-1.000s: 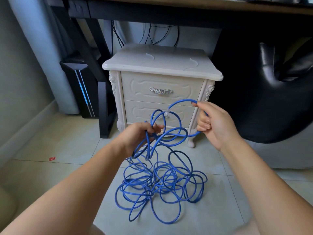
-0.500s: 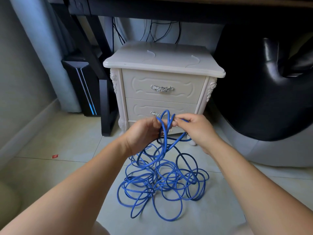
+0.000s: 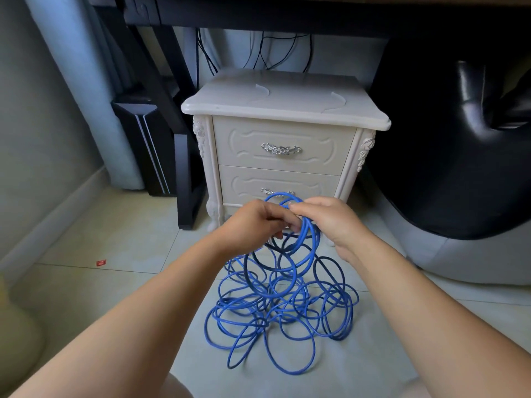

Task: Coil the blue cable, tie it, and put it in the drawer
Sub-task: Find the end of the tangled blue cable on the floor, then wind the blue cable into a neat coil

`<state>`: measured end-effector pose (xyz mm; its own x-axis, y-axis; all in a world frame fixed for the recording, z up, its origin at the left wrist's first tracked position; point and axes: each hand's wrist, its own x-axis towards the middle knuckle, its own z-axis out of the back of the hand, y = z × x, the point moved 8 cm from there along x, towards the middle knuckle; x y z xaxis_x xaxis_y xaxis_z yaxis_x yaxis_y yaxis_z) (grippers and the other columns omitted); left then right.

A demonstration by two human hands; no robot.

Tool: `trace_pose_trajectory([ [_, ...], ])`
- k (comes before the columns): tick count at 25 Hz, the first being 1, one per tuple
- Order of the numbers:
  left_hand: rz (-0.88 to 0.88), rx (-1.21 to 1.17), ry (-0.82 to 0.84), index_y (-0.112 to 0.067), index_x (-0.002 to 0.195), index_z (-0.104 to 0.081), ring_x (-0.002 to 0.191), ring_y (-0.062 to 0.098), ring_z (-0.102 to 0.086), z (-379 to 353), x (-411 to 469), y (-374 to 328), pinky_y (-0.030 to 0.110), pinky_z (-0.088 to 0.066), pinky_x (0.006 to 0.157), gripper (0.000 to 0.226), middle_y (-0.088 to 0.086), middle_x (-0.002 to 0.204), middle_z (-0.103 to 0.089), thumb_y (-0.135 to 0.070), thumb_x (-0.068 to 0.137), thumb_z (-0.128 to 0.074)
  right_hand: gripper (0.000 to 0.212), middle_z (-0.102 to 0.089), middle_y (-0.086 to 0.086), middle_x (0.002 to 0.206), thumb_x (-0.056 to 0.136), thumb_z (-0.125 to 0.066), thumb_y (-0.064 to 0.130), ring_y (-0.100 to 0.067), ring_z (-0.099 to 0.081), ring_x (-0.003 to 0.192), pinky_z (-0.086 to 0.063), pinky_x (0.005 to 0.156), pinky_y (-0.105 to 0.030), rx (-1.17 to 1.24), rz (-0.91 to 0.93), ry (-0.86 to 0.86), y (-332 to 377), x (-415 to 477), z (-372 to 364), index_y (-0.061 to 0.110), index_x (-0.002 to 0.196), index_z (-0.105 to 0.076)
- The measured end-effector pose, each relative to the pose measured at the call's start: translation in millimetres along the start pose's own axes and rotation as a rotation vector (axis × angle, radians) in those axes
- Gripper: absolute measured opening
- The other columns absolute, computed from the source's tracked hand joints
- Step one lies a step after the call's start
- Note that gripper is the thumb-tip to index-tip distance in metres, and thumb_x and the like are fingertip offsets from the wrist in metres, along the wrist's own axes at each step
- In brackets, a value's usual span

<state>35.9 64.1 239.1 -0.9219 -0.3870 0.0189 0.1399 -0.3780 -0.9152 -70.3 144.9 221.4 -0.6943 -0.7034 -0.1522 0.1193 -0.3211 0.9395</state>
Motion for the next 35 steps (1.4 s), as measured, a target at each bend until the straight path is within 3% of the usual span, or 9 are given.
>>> trace_pose_trajectory([
  [3, -0.063, -0.066, -0.022, -0.001, 0.094, -0.072, 0.063, -0.003, -0.053, 10, -2, -3, 0.013, -0.042, 0.067, 0.02, -0.007, 0.081, -0.07, 0.007, 0.095, -0.053, 0.022, -0.069, 0.001, 0.07, 0.088, -0.07, 0.032, -0.013, -0.061, 0.071, -0.04, 0.061, -0.023, -0.052, -0.037, -0.036, -7, 5, 9, 0.016, 0.073, -0.07],
  [8, -0.106, -0.54, -0.117, -0.016, 0.105, -0.063, 0.058, 0.008, -0.037, 37, -3, -12, 0.019, -0.03, 0.054, 0.023, -0.004, 0.078, -0.069, 0.002, 0.096, -0.05, 0.017, -0.065, -0.016, 0.088, 0.097, -0.055, 0.013, -0.027, -0.065, 0.065, -0.052, 0.059, -0.03, 0.097, -0.176, -0.181, -34, 16, 38, 0.01, 0.08, -0.06],
  [13, -0.053, -0.633, -0.319, -0.014, 0.112, -0.065, 0.059, 0.009, -0.025, 85, -12, 13, 0.025, -0.022, 0.06, 0.025, -0.007, 0.077, -0.065, -0.003, 0.098, -0.047, 0.019, -0.066, -0.017, 0.083, 0.099, -0.055, 0.019, -0.03, -0.07, 0.074, -0.057, 0.076, -0.048, 0.026, -0.241, -0.274, -63, 20, 77, 0.011, 0.082, -0.057],
  [17, -0.038, -0.655, -0.338, -0.015, 0.113, -0.065, 0.06, 0.01, -0.026, 89, -13, 17, 0.021, -0.025, 0.057, 0.025, -0.007, 0.079, -0.063, -0.005, 0.098, -0.047, 0.008, -0.061, -0.01, 0.093, 0.092, -0.06, 0.015, -0.029, -0.061, 0.087, -0.044, 0.069, -0.028, -0.376, -0.149, -0.322, -40, 12, 72, 0.01, 0.097, -0.065],
  [19, -0.021, -0.627, -0.302, -0.016, 0.111, -0.066, 0.059, 0.01, -0.027, 81, -11, 11, 0.021, -0.027, 0.057, 0.025, -0.006, 0.079, -0.064, -0.005, 0.097, -0.048, 0.05, -0.053, -0.002, 0.123, 0.087, -0.063, 0.008, -0.021, -0.053, 0.117, -0.035, 0.084, -0.019, -0.322, 0.043, -0.25, -10, 8, 49, 0.018, 0.135, -0.053],
  [21, -0.018, -0.619, -0.258, -0.016, 0.109, -0.065, 0.058, 0.01, -0.027, 68, -8, 5, 0.021, -0.027, 0.057, 0.024, -0.006, 0.078, -0.065, -0.005, 0.097, -0.047, 0.065, -0.048, 0.011, 0.135, 0.087, -0.065, 0.008, -0.006, -0.045, 0.128, -0.032, 0.092, -0.015, -0.148, 0.185, -0.022, 14, 1, 6, 0.034, 0.142, -0.044],
  [25, 0.039, -0.665, -0.205, -0.016, 0.108, -0.065, 0.058, 0.009, -0.028, 56, -6, 9, 0.023, -0.025, 0.059, 0.024, -0.005, 0.076, -0.065, -0.006, 0.097, -0.047, 0.01, -0.07, 0.006, 0.107, 0.097, -0.059, 0.021, -0.01, -0.061, 0.101, -0.041, 0.091, -0.026, -0.054, 0.202, 0.096, 13, 1, -27, 0.03, 0.094, -0.064],
  [29, 0.124, -0.428, -0.21, -0.022, 0.106, -0.069, 0.057, 0.009, -0.033, 55, -11, 26, 0.022, -0.028, 0.06, 0.019, -0.003, 0.072, -0.066, -0.024, 0.1, -0.052, 0.02, -0.059, 0.009, 0.056, 0.101, -0.051, 0.019, -0.017, -0.063, 0.08, -0.046, 0.077, -0.023, 0.009, 0.242, 0.049, 16, 4, -12, 0.026, 0.092, -0.068],
  [35, 0.042, -0.035, -0.26, -0.018, 0.083, -0.067, 0.054, 0.006, -0.044, 42, -8, 8, 0.025, -0.043, 0.059, 0.03, -0.004, 0.065, -0.053, -0.04, 0.098, -0.053, 0.025, -0.065, 0.003, 0.082, 0.099, -0.052, 0.024, -0.016, -0.053, 0.074, -0.04, 0.067, -0.025, -0.514, 0.462, 0.027, 54, -15, -21, 0.031, 0.116, -0.069],
])
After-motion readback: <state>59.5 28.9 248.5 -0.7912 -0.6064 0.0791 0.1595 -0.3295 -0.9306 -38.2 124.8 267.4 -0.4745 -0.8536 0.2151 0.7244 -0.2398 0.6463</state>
